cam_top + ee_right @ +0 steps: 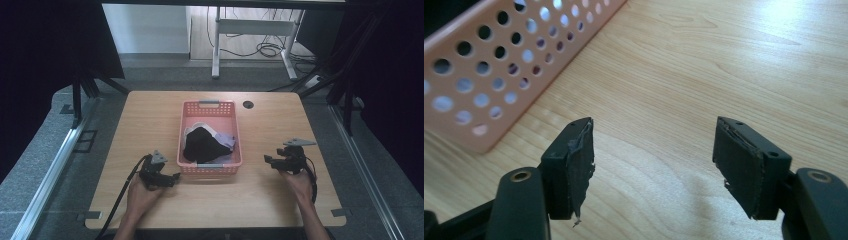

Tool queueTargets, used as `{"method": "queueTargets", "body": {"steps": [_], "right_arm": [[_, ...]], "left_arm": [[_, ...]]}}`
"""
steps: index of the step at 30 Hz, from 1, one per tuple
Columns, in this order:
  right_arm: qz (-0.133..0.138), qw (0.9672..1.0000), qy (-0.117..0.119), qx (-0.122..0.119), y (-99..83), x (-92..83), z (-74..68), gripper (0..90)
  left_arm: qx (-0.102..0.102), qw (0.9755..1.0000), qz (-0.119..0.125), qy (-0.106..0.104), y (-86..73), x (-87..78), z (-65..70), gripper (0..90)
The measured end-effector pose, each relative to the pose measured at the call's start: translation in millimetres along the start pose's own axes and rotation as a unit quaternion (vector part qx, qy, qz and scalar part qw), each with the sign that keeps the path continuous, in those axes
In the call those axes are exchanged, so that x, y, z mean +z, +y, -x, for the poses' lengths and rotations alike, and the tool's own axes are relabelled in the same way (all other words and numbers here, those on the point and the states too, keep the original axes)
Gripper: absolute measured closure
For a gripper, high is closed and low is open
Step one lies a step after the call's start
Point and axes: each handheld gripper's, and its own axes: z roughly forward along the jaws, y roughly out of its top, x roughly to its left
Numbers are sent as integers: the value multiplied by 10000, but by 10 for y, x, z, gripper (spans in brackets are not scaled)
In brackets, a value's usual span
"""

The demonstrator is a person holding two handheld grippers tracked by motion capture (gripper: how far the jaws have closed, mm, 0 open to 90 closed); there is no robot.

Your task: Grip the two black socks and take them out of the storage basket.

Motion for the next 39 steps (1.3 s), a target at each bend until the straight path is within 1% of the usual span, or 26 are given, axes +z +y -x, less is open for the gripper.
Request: {"method": "queueTargets", "body": {"steps": [3, 5, 7, 10, 14, 18, 24, 31, 33, 35, 36, 39], "right_arm": [[-84, 10000, 4, -31, -8, 21, -25, 332], [-151, 9999, -77, -35, -6, 23, -40, 332], [-136, 9998, -120, -24, -2, 20, -51, 329], [-91, 9996, -249, -67, 2, 16, -66, 313], [-110, 9995, -286, -34, 8, 11, -62, 308], [-134, 9993, -341, -89, 23, 2, -86, 304], [-109, 9993, -308, -203, 54, -10, -124, 303], [-126, 9992, -171, -348, 133, -10, -210, 302], [-165, 9987, -120, -464, 179, -9, -240, 306], [-174, 9985, -107, -505, 192, -7, -253, 306], [-201, 9982, -59, -562, 219, -3, -273, 305], [-207, 9981, -11, -586, 249, -7, -291, 304]], "left_arm": [[1, 10000, 0, 0, 0, 0, 0, 122], [3, 10000, -1, 0, 0, 0, 0, 122], [2, 10000, 0, -1, 0, 0, 0, 122], [2, 10000, -1, -1, 0, 0, 0, 122], [0, 10000, 7, 1, -1, 1, 0, 121], [1, 10000, 7, 1, -1, 1, 0, 121], [1, 10000, 6, 2, 0, 1, 0, 121], [2, 10000, 5, 2, -1, 1, 0, 122], [1, 10000, 6, 3, -1, 1, 0, 122], [3, 10000, 5, 5, -1, 1, 1, 121], [1, 10000, 7, 3, 0, 1, 1, 121], [3, 10000, 4, 5, 0, 1, 1, 122]]}}
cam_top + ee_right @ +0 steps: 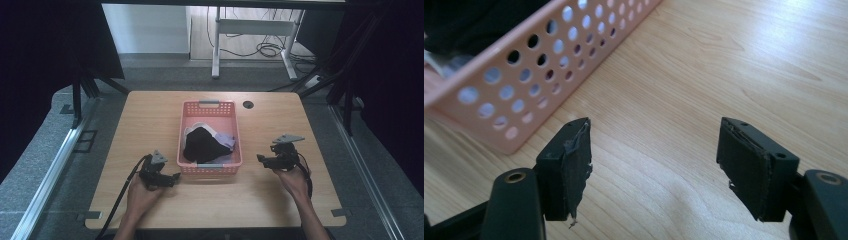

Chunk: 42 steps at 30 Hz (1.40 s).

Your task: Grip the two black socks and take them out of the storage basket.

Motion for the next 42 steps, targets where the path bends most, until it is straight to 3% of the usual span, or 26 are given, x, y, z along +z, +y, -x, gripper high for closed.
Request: {"method": "queueTargets", "body": {"steps": [13, 24, 35, 42], "right_arm": [[-2, 9999, 113, -79, 180, -29, -101, 247], [177, 9993, 254, -203, 475, -56, -215, 246], [222, 9975, 581, -347, 704, 65, -404, 254], [160, 9955, 742, -565, 851, 208, -542, 261]], "left_arm": [[-8, 10000, 9, -1, 0, 1, 1, 122], [-12, 10000, 13, -2, -1, 2, 2, 122], [-18, 10000, 35, 2, -1, 5, 2, 122], [-1, 10000, 18, 2, 0, 2, 0, 122]]}}
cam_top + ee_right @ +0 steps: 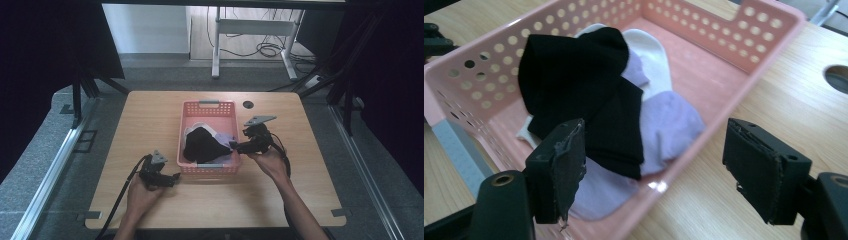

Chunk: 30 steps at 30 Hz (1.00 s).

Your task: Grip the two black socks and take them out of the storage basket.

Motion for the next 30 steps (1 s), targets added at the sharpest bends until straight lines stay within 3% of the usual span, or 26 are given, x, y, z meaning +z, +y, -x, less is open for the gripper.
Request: {"method": "queueTargets", "body": {"steps": [12, 21, 30], "right_arm": [[-103, 9991, 352, -216, 225, 322, -136, 280], [-131, 9974, 683, -165, 377, 550, -249, 260], [-307, 9962, 769, -252, 500, 824, -389, 238]], "left_arm": [[0, 10000, 0, 1, 0, 0, 0, 122], [-33, 10000, 0, -4, -1, 0, 5, 122], [-33, 10000, 5, -10, -2, 1, 4, 122]]}}
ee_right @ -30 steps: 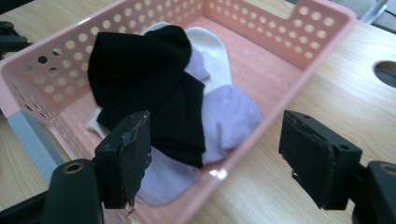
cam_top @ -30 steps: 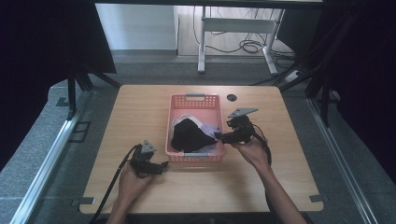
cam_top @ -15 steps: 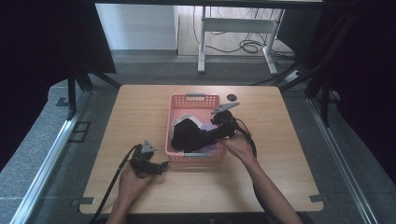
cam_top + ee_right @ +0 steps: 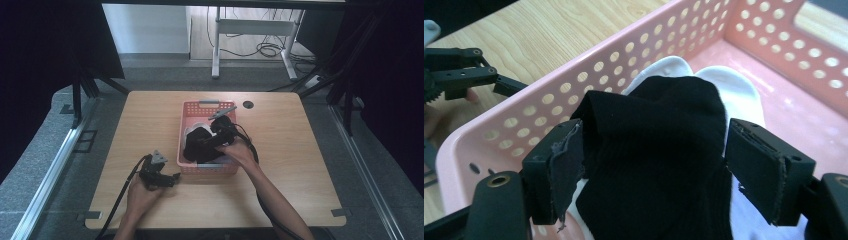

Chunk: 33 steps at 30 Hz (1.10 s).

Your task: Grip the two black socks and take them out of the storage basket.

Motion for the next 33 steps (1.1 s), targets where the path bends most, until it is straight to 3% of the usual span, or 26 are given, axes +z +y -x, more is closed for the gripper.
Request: {"method": "queueTargets", "body": {"steps": [10, 11, 17, 19, 33], "right_arm": [[-284, 9994, -154, -147, 56, 272, -66, 285], [-307, 9992, -183, -170, 58, 288, -70, 328], [-370, 9986, -229, -310, 71, 292, -118, 778], [-314, 9987, -217, -326, 82, 262, -137, 864], [-28, 9994, -147, -327, 250, -32, -167, 898]], "left_arm": [[9, 10000, -17, 2, 1, -2, -2, 122], [8, 10000, -14, 3, 1, -2, -1, 121], [9, 10000, -13, 5, 0, -2, -1, 121], [0, 10000, -5, 0, 0, -1, 0, 121], [24, 10000, -7, 7, 1, -1, -4, 121]]}}
